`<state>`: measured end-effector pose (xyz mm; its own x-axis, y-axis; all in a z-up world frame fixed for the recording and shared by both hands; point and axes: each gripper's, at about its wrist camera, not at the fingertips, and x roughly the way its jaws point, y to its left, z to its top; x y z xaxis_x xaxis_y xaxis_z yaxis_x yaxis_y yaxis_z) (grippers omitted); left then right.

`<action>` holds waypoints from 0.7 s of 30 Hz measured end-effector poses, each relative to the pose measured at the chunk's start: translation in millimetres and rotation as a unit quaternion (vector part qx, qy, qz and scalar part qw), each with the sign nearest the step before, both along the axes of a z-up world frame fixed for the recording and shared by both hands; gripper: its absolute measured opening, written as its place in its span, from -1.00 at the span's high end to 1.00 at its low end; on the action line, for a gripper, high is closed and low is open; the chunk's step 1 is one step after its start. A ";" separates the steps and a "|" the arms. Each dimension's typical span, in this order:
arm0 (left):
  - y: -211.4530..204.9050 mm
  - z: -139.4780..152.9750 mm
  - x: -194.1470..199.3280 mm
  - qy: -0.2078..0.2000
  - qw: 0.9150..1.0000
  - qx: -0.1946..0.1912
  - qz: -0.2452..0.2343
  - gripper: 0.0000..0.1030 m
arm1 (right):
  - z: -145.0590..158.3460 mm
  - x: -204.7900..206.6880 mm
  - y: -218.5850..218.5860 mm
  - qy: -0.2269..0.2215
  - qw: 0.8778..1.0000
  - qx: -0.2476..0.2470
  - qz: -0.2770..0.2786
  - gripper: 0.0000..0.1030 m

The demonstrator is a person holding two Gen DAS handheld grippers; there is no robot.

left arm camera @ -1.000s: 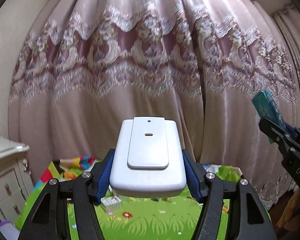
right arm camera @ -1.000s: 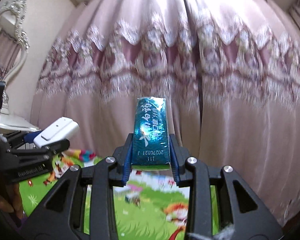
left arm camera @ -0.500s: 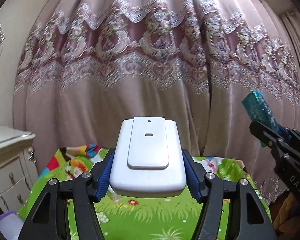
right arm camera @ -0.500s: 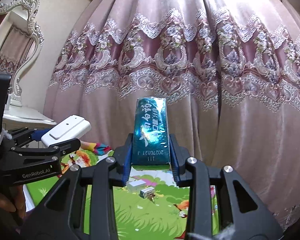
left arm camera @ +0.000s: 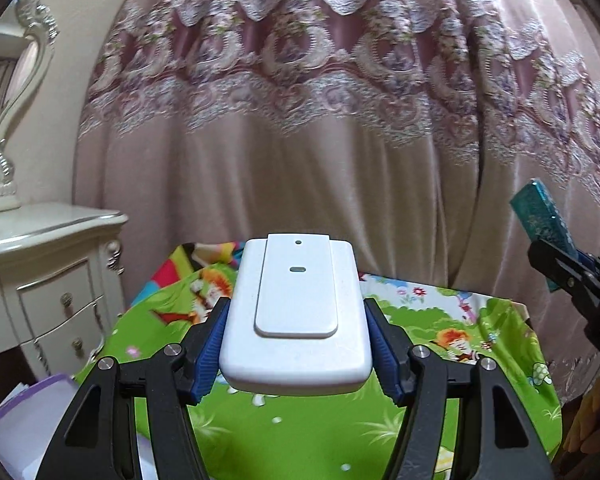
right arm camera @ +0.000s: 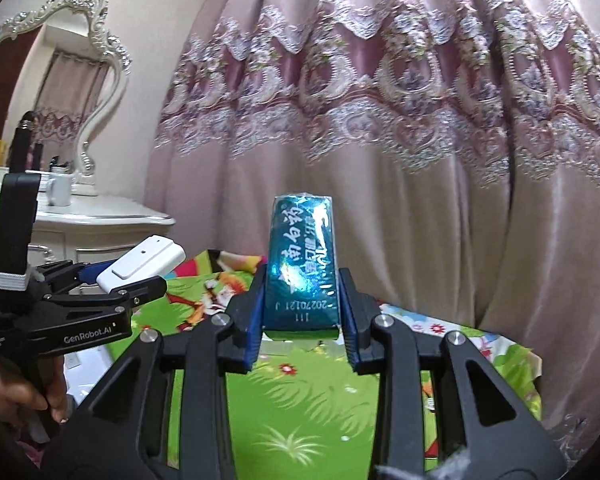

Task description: Organize rigid objects

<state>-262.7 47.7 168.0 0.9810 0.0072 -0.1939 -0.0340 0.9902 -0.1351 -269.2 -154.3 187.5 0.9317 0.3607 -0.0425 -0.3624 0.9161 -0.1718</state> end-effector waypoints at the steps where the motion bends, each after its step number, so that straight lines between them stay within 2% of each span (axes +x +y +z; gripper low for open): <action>1: 6.6 -1.5 -2.4 0.001 1.000 -0.004 0.007 -0.25 | -0.6 -0.6 3.7 0.000 1.000 -0.003 0.005 0.28; 13: 57.8 -16.0 -30.8 0.008 0.997 -0.027 0.065 -0.25 | -4.9 -7.7 42.0 0.011 0.997 -0.029 0.068 0.28; 21: 99.9 -41.3 -51.2 0.052 0.991 -0.050 0.112 -0.25 | -16.5 -6.4 98.2 0.035 0.985 -0.081 0.149 0.28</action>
<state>-313.9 147.6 126.7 0.9316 0.1982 -0.3047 -0.2703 0.9382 -0.2161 -275.6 -56.1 171.1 0.7788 0.6001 -0.1827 -0.6266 0.7303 -0.2721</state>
